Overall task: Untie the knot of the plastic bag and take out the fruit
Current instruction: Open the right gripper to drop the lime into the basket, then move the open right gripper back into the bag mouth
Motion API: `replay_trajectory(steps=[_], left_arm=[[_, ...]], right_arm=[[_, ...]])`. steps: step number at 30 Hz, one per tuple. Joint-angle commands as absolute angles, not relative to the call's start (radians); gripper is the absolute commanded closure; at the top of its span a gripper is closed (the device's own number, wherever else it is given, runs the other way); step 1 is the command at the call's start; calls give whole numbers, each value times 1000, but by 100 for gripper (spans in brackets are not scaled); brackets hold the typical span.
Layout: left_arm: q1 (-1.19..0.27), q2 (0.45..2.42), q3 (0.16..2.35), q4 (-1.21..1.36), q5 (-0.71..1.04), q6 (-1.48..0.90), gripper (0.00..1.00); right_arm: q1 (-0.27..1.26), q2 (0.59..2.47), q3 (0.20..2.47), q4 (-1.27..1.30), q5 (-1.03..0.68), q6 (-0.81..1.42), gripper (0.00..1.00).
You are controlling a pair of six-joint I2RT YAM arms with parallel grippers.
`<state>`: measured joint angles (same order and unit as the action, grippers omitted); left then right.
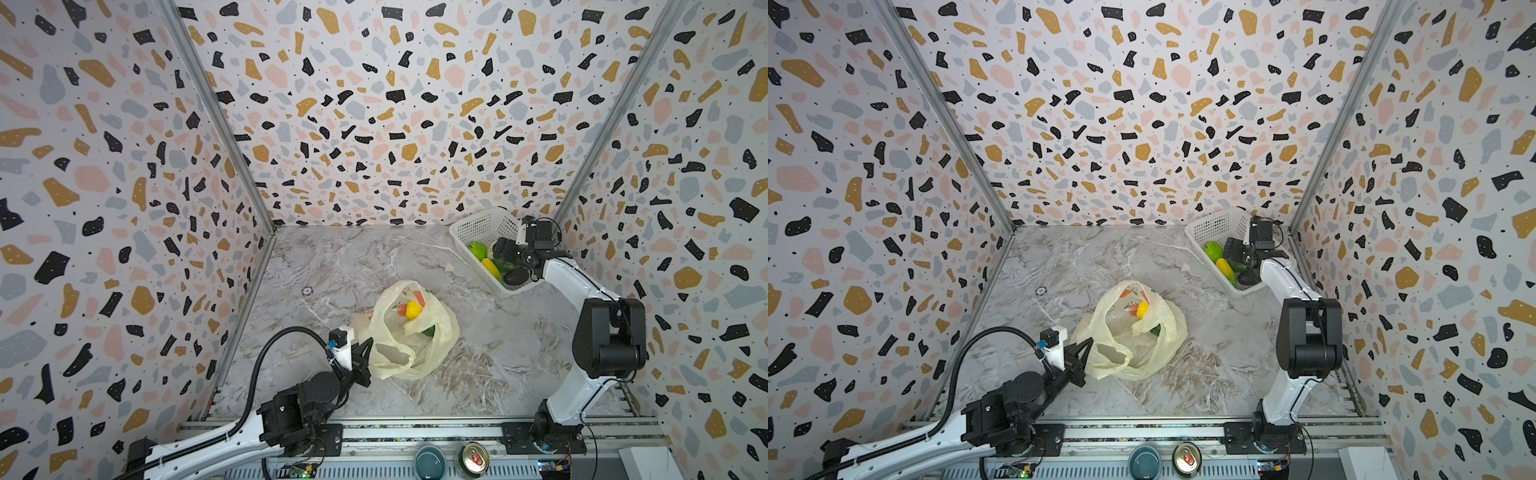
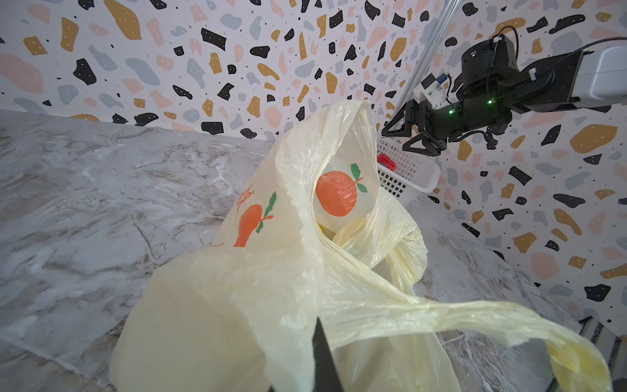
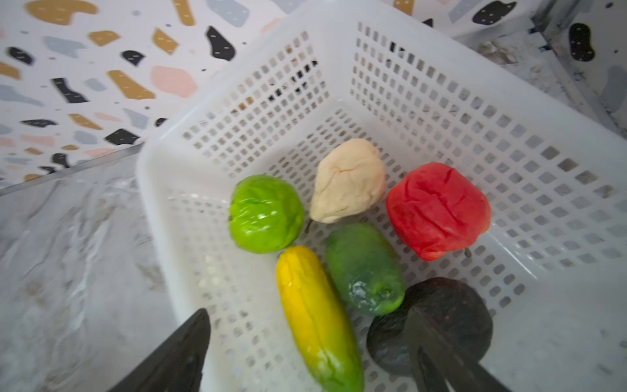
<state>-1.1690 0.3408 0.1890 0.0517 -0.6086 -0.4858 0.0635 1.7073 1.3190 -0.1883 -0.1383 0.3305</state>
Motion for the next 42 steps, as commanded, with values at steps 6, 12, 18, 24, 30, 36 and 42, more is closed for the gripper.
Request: replay_trajectory(steps=[6,12,18,24,30,36,42], left_arm=[[-1173,343,195,137,-595,-448,100],[-1173,353,191,156,-583,-443,100],[-1173,356,191,167,-583,-435,100],[-1173,357,195,175,-586,-420,100],[-1173,350,192,172,-583,-424,100],[-1173,348,195,167,-586,-422,100],[-1173,348,193,168,-586,-422,100]], right_arm=[[248,1360,1159,-378,-354,337,10],[487,1180,1046,-443,-403,462,11],[726,1172,1048,-384,-378,599,11],[834,1271,1081,-334,-354,603,12],[868,1341,1068,-205,-321,604,15],[879,1425,1074,-98,-327,632,19],[919,1467,1031,-38,-183,575,22]])
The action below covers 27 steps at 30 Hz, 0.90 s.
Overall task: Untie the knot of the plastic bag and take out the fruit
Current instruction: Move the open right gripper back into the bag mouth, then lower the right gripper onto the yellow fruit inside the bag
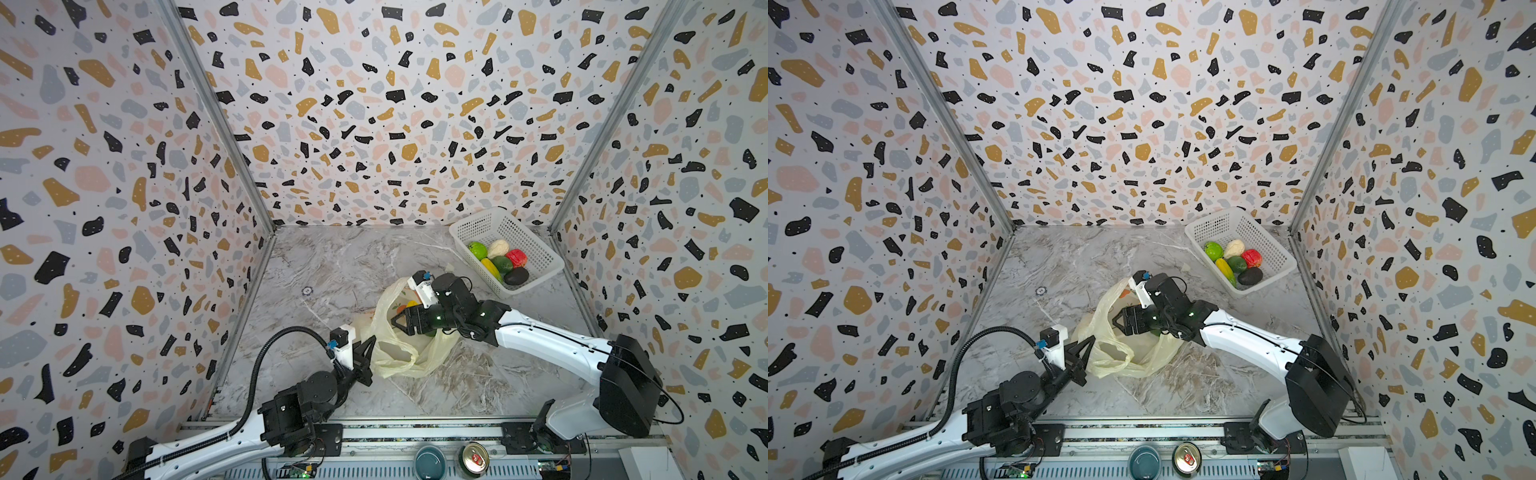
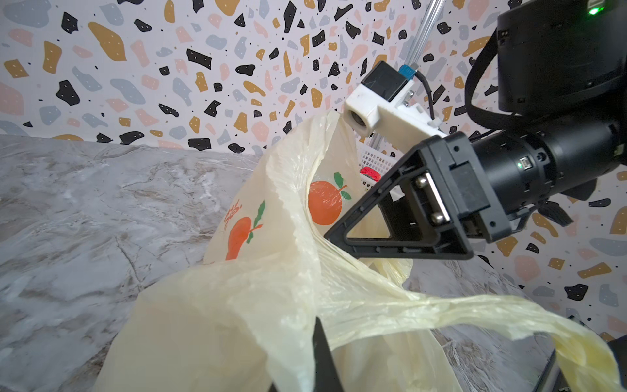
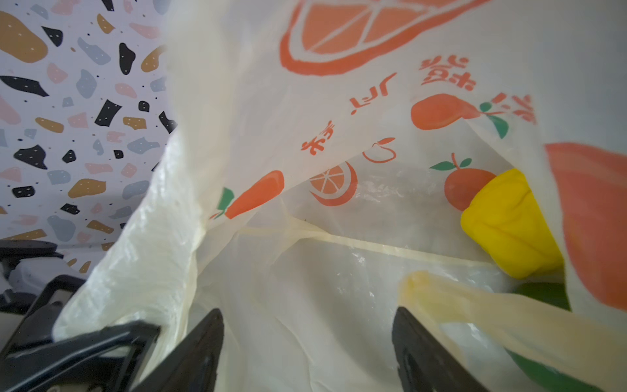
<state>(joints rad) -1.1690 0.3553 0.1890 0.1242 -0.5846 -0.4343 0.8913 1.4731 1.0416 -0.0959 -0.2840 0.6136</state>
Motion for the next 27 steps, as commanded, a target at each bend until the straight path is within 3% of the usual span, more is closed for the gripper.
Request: replay_trajectory(steps=[1,5,12,21,27], left_arm=[[-1173,348,193,169,-586,-422,100],[-1173,343,201,158,-590,-418,100],[-1173,314,201,127,-597,-420,100],[-1173,307,206,112,-603,-416,100],[-1173,320,207,138,-601,-407,100]], right_arm=[[933,1471,1031,-42,-133,552,22],[984,1471,1001,-62,97,440,23],[980,1504,962,-109,286,320,23],[968,1528,1008,-213,405,223,24],[1004,1541,1019,-291,360,202,25]])
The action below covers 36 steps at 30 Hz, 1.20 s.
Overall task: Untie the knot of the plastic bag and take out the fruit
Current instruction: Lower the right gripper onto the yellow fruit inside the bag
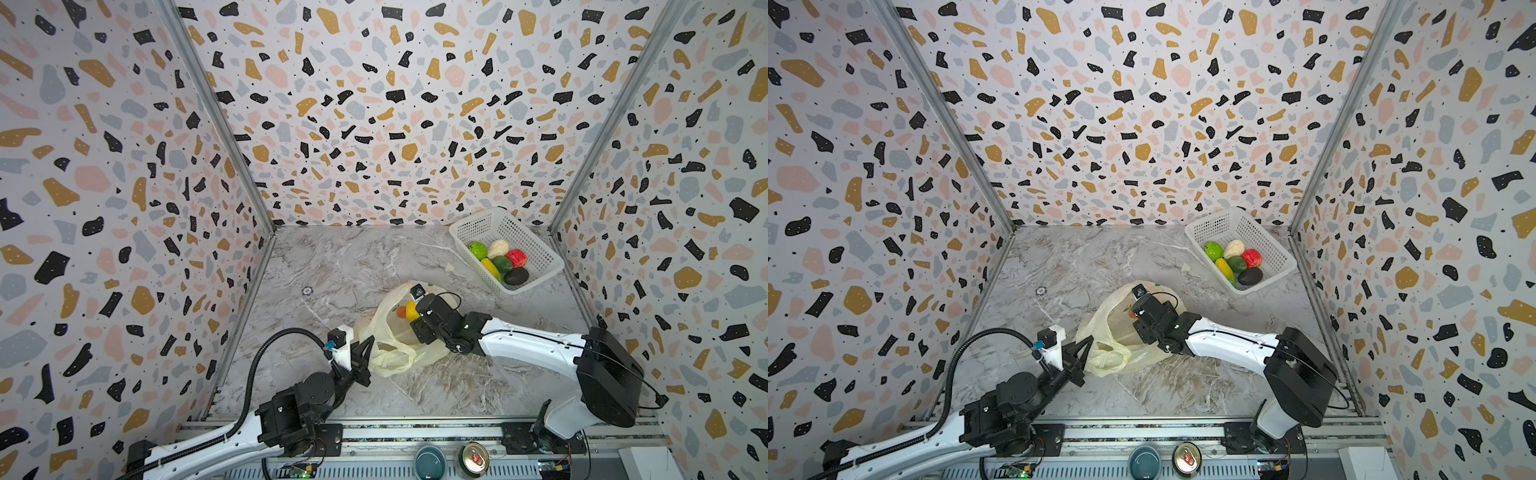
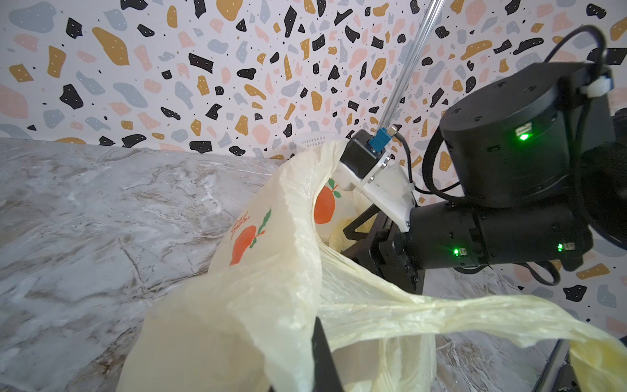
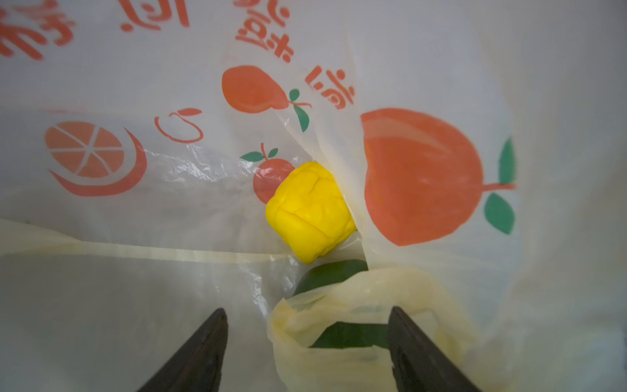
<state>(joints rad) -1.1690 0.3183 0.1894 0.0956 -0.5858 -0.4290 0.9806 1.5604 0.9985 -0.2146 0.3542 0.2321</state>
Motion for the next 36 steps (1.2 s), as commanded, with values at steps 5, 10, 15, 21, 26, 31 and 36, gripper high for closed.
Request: replay_trajectory(steps=[5,10,15,21,26,31,36], left_arm=[[-1173,330,213,155,-601,-396,100],[-1173,335,219,166,-594,-391,100],[-1173,334,225,173,-582,-387,100],[-1173,336,228,172,-570,-383,100],[-1173,330,220,157,-561,-397,100],[-1173,316,210,140,-554,-412,100],[-1174,307,207,114,-549,-423,100]], right_arm=[[1044,1511,987,-299,284,218,26],[1055,1557,1010,-285,220,204,25],[1053,1663,1145,-280,154,186,25],[1035,1759,1270,-249,33,213,23],[1006,1776,1275,-203,117,286,17],[930,1779,1273,-243,233,339,12],[866,1748,1230,-255,232,348,9]])
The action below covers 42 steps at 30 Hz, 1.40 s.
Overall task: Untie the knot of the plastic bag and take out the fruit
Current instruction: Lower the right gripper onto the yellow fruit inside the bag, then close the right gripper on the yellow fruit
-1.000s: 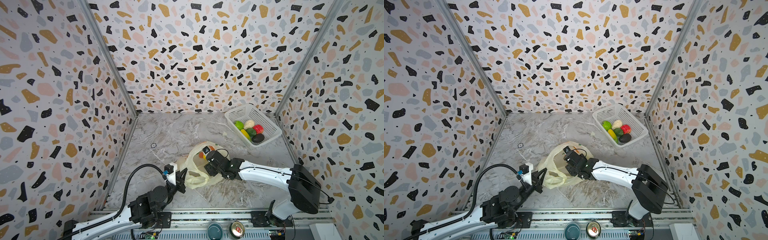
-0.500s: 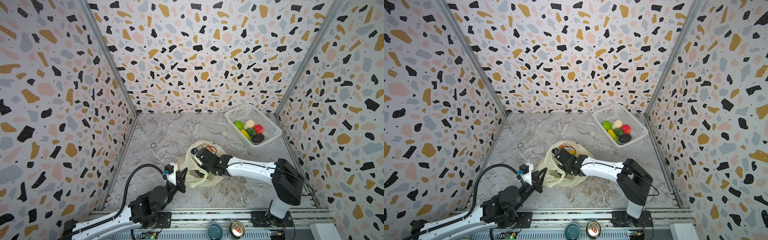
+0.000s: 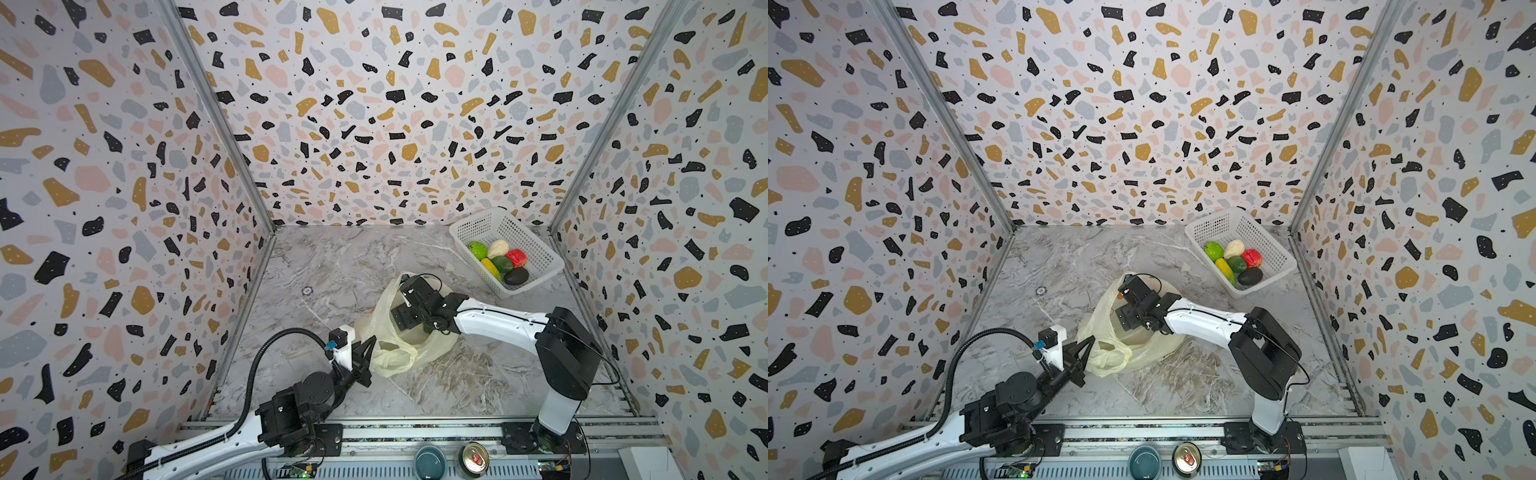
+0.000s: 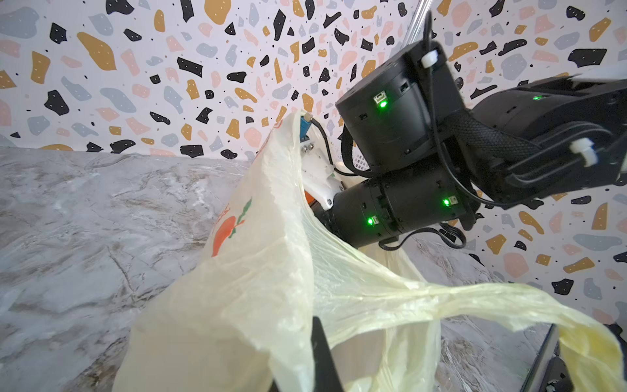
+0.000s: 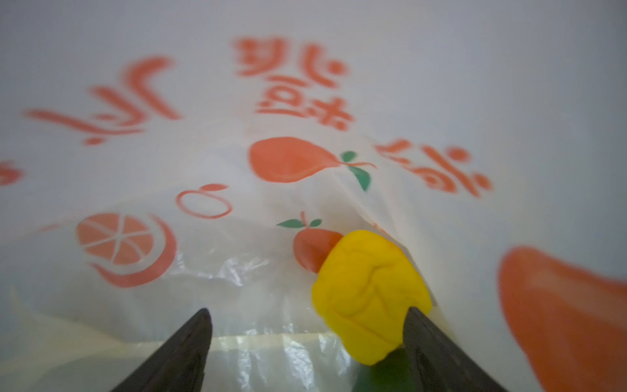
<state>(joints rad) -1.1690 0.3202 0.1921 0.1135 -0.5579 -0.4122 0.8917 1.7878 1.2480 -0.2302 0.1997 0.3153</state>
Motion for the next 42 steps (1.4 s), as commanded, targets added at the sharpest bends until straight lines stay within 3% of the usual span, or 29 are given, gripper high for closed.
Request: replay_trajectory(steps=[1,6,16,29,35,39,42], left_arm=[[-1173,305,203,116,-547,-426,100],[-1173,348,177,192,-514,-435,100],[-1173,626,222,393,-365,-417,100],[-1173,574,191,362,-387,-426,100],[-1173,597,184,382,-378,-429,100],[-1173,600,186,373,-383,-423,100],[-1173,600,186,364,-401,-420,100]], right_arm=[[857,1749,1222,-247,209,350,9],[859,1796,1230,-217,169,364,9],[862,1845,1177,-139,284,416,1],[853,1917,1183,-46,266,419,4],[842,1934,1193,-13,268,408,19],[842,1919,1183,3,246,401,38],[845,1884,1154,26,219,400,42]])
